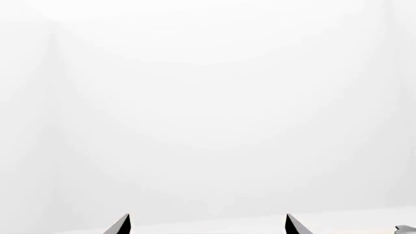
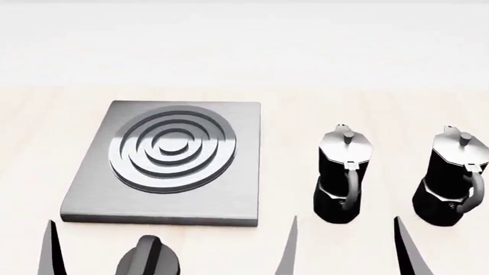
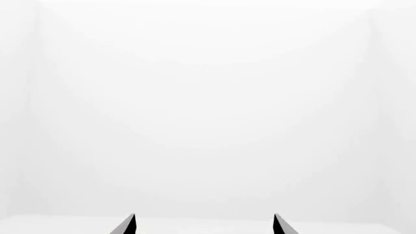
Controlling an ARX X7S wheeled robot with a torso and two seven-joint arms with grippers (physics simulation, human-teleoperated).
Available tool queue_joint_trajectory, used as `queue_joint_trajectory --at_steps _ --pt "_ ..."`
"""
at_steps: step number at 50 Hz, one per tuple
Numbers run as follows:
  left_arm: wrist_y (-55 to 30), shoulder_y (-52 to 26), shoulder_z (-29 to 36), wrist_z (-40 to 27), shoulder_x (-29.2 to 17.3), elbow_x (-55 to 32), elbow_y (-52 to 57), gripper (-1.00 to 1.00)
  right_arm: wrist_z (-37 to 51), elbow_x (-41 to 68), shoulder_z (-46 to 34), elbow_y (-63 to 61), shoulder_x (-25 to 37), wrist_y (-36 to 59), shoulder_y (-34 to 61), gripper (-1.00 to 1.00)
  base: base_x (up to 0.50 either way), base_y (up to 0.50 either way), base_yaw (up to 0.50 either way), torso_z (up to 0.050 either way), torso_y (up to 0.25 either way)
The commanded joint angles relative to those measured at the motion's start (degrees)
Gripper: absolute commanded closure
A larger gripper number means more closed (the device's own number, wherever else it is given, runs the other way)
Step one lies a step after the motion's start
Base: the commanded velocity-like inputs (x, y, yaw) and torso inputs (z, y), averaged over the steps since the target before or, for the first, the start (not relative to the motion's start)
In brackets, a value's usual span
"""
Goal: Put both moka pots on the stove.
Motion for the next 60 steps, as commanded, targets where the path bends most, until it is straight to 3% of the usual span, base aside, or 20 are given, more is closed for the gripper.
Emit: queue_joint_trajectory --at_steps 1,60 --pt "0.1 0.2 0.3 -0.4 -0.4 -0.1 0.0 -1.0 0.4 0.3 -0.2 -0.3 0.4 0.1 0.0 -1.0 0.0 0.1 0.0 0.0 0.0" --pt "0.3 0.1 2.0 -2.1 -1.8 -0.5 -0.2 -1.0 3.2 1.8 -1.6 0.2 3.0 -0.1 0.9 -1.0 0.0 0.1 0.0 0.0 0.0"
